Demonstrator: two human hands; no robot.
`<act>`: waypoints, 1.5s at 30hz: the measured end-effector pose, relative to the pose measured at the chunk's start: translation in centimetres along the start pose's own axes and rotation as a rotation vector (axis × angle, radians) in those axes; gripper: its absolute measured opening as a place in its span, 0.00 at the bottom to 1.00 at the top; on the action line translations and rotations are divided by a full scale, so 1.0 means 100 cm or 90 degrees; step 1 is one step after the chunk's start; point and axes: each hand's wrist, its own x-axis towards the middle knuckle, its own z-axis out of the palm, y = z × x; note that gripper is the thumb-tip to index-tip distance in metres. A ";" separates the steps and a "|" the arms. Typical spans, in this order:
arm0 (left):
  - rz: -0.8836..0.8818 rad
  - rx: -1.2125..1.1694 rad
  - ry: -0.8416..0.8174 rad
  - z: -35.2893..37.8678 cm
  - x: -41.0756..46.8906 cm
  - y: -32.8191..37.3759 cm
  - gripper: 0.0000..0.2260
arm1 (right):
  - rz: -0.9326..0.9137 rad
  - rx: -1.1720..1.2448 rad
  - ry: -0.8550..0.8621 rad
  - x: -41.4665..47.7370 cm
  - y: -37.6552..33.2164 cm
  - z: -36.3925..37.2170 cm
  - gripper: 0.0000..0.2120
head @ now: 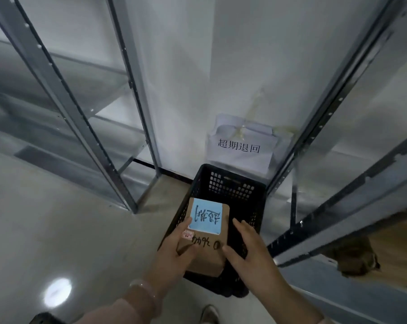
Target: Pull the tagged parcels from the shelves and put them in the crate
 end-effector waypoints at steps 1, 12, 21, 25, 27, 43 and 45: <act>-0.011 0.007 -0.005 0.000 0.015 -0.008 0.27 | 0.016 -0.009 -0.006 0.015 0.004 0.003 0.33; -0.087 0.063 -0.077 0.016 0.173 -0.093 0.24 | 0.096 -0.036 -0.009 0.148 0.064 0.050 0.33; -0.117 0.129 -0.128 0.041 0.310 -0.187 0.20 | 0.198 -0.021 0.005 0.223 0.136 0.114 0.32; -0.112 0.185 -0.134 0.059 0.367 -0.220 0.21 | 0.220 -0.013 0.031 0.258 0.168 0.135 0.32; -0.106 0.195 -0.121 0.068 0.388 -0.236 0.22 | 0.221 -0.016 0.051 0.274 0.181 0.142 0.32; -0.085 0.392 -0.119 0.083 0.432 -0.293 0.28 | 0.207 -0.013 0.068 0.290 0.229 0.163 0.32; -0.075 0.429 -0.130 0.081 0.429 -0.287 0.30 | 0.194 -0.031 0.067 0.290 0.225 0.162 0.32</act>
